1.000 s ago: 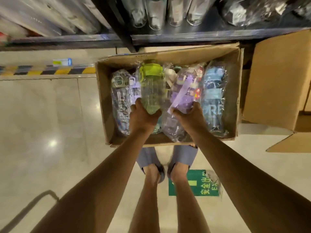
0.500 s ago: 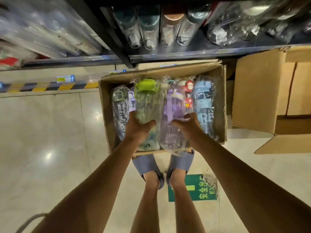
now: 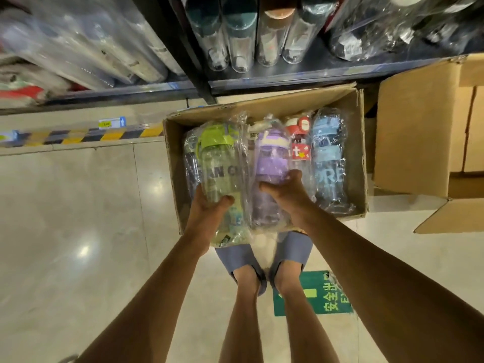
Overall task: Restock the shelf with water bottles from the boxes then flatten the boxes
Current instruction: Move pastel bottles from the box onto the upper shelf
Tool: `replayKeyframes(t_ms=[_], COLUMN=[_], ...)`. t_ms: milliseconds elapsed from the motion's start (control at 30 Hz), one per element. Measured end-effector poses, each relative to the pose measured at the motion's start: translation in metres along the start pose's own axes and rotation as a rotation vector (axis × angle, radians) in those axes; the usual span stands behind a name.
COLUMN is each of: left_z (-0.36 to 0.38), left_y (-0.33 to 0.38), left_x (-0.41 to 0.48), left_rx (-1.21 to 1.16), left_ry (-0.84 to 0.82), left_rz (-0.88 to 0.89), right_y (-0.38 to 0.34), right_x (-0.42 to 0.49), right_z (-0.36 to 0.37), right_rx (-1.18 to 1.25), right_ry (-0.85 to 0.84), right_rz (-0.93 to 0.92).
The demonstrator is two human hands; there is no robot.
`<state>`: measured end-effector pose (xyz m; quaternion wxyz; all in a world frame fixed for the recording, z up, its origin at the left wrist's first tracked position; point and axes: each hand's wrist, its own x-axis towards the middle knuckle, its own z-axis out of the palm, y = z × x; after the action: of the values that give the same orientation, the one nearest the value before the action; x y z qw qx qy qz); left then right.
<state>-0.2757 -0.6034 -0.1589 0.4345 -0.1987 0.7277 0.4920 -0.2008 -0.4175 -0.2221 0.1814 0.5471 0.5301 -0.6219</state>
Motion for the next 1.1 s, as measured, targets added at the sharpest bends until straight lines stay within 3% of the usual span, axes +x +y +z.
replayKeyframes(t_ms=[233, 367, 500, 633, 733, 933, 1100], left_z=[-0.023, -0.032, -0.037, -0.025, -0.009, 0.045, 0.11], left_y=[0.058, 0.125, 0.2, 0.261, 0.289, 0.332, 0.346], left_x=[-0.071, -0.154, -0.253, -0.336, -0.393, -0.483, -0.564], left_rx=[-0.034, -0.058, -0.04, -0.07, -0.093, -0.169, -0.252], left_ry=[-0.084, -0.179, -0.294, -0.308, -0.291, -0.275, -0.341], left_rz=[0.096, 0.136, 0.208, 0.24, 0.273, 0.427, 0.408], right_y=[-0.041, -0.079, -0.125, -0.169, -0.193, -0.217, -0.212], right_x=[-0.105, -0.235, -0.359, -0.454, -0.512, -0.573, -0.604], right_z=[-0.036, -0.081, -0.12, -0.157, -0.187, -0.284, -0.392], right_rx=[0.05, 0.203, 0.428, 0.699, 0.8, 0.684, 0.617], right_ry=[-0.046, -0.106, -0.066, -0.18, -0.263, -0.254, -0.226], right_rz=[0.053, -0.155, -0.089, 0.004, -0.077, -0.361, -0.415])
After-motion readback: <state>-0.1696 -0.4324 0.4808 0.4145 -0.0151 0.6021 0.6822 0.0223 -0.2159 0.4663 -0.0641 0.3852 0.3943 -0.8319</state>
